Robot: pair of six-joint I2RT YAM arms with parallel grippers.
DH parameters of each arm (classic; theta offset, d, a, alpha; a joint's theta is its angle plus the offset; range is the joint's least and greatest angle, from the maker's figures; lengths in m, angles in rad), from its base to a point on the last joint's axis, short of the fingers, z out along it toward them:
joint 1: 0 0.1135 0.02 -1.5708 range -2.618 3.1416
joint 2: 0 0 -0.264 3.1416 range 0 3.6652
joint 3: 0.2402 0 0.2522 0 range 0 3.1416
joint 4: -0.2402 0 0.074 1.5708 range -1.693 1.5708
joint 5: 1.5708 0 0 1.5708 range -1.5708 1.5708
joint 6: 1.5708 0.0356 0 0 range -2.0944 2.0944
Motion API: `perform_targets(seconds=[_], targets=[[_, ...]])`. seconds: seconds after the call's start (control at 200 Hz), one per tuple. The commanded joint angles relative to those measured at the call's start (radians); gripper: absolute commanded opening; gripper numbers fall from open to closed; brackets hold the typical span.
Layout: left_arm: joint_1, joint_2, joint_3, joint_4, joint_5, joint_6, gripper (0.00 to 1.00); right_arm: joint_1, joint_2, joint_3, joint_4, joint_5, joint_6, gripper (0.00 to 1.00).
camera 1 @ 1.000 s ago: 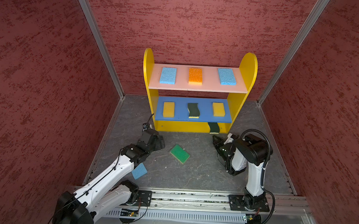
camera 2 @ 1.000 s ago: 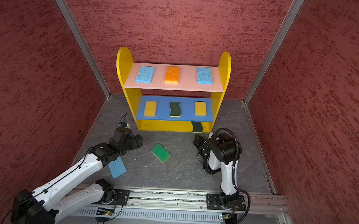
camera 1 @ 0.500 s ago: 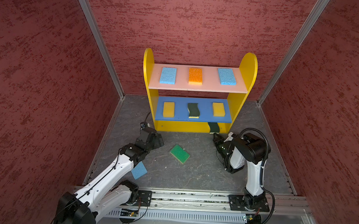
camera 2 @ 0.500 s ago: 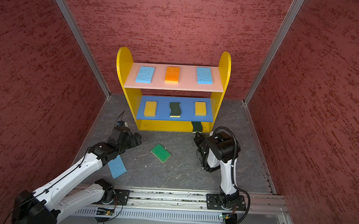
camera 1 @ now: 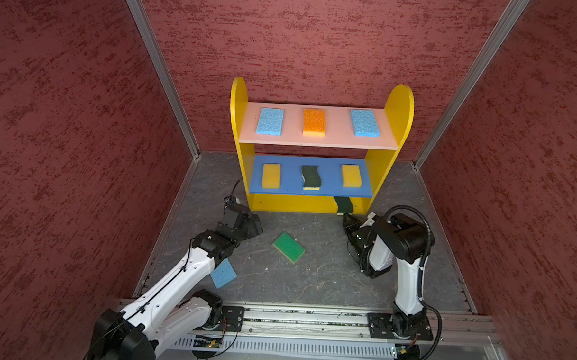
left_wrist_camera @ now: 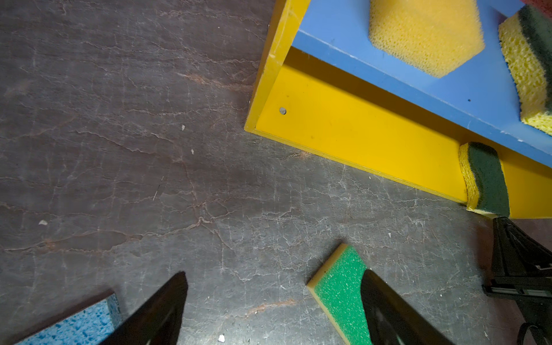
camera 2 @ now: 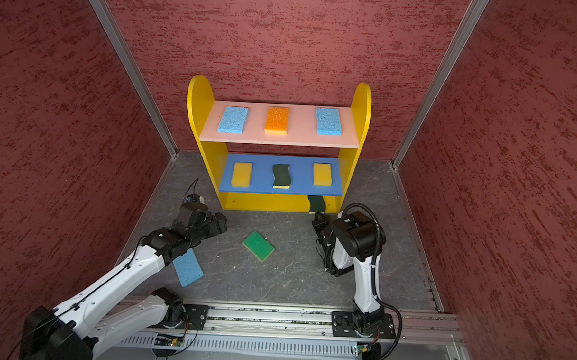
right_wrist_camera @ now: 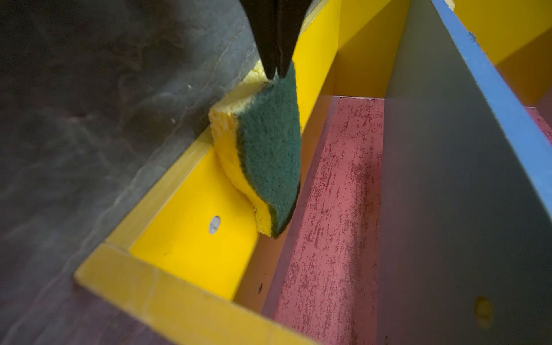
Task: Arrange cleaning sponges on a shelf
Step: Move the cleaning sponge to the shelf.
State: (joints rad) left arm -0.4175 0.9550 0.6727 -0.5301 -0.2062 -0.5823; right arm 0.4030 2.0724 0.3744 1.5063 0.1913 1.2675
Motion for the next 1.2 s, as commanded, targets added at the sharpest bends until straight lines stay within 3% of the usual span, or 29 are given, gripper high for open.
perform_targets(seconds=[0.0, 0.095, 0.436, 0.812, 1.197], targets=[[0.011, -0.017, -0.002, 0.011, 0.009, -0.014, 0.91, -0.007, -0.062, -0.002, -0.096, 0.02, -0.005, 0.0], [0.014, -0.022, -0.004, 0.009, 0.012, -0.018, 0.91, -0.005, -0.088, 0.024, -0.169, 0.01, -0.007, 0.0], [0.037, -0.037, -0.017, 0.002, 0.022, -0.024, 0.91, -0.006, 0.013, 0.012, -0.045, -0.004, 0.082, 0.0], [0.046, -0.042, -0.027, 0.013, 0.039, -0.042, 0.91, -0.006, -0.135, 0.042, -0.3, -0.016, 0.047, 0.0], [0.067, -0.038, -0.036, 0.015, 0.048, -0.044, 0.91, -0.007, -0.056, 0.084, -0.29, -0.03, 0.07, 0.0]])
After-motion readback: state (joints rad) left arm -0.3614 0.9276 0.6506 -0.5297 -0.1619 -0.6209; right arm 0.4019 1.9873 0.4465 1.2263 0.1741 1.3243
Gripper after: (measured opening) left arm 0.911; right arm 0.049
